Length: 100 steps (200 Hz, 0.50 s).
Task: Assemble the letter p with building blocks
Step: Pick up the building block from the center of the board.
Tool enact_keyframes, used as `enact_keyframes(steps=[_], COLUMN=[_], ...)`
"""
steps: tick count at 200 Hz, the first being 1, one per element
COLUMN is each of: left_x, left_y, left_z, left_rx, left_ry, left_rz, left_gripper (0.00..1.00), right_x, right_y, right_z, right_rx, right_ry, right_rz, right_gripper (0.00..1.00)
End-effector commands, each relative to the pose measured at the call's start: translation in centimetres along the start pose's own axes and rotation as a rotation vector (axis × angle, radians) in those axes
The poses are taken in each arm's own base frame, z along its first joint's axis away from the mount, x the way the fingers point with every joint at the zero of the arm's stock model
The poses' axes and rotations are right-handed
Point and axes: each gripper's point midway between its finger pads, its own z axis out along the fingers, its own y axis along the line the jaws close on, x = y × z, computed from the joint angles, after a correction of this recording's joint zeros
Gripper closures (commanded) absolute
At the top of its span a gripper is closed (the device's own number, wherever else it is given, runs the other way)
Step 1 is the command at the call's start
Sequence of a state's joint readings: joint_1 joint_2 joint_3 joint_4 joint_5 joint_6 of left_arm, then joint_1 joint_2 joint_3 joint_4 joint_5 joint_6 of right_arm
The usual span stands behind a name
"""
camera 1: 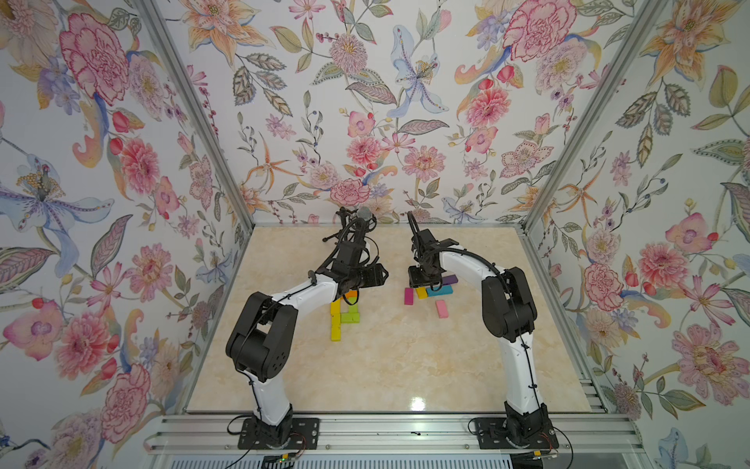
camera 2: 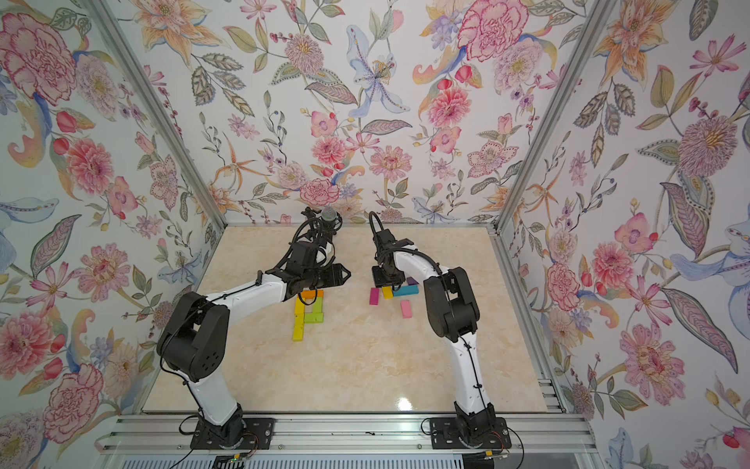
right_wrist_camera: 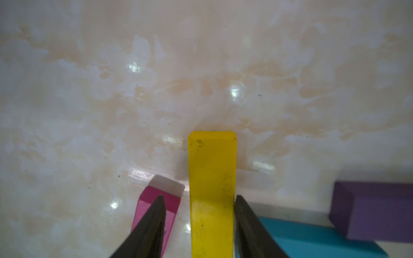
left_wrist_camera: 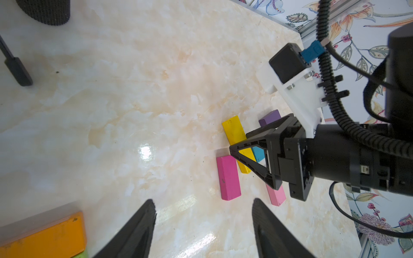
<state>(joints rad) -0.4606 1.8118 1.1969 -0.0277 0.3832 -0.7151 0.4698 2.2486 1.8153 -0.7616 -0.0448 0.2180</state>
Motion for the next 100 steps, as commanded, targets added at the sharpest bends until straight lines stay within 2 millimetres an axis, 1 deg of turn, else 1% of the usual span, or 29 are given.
enact_keyframes(steps=[1, 13, 55, 80, 100], left_x=[-0.4, -0.3, -0.4, -0.4, -0.5], left_y=[0.3, 0.3, 0.6, 0.6, 0.5], left_z=[-0.4, -0.2, 0.0, 0.2, 0.2], left_rx=[0.002, 0.003, 0.001, 0.004, 0.006], left_ry=[-0.015, -0.009, -0.006, -0.005, -0.004], left_rz=[-0.012, -0.012, -0.018, -0.019, -0.016], left_gripper=[0.30, 0.30, 0.30, 0.30, 0.30], right_x=[-0.2, 0.0, -0.6, -0.8, -0.4], right_y=[-0.8, -1.2, -2.6, -1.7, -0.8], right_z=[0.3, 0.6, 0.3, 0.5, 0.6], right_rx=[0.024, 0.040, 0.102, 0.076, 0.071], right_ry=[-0.002, 0.005, -0.018, -0.007, 0.018], right_rz=[0.021, 0.025, 0.058, 0.056, 0.021], right_gripper=[0.49, 0.49, 0.49, 0.49, 0.49])
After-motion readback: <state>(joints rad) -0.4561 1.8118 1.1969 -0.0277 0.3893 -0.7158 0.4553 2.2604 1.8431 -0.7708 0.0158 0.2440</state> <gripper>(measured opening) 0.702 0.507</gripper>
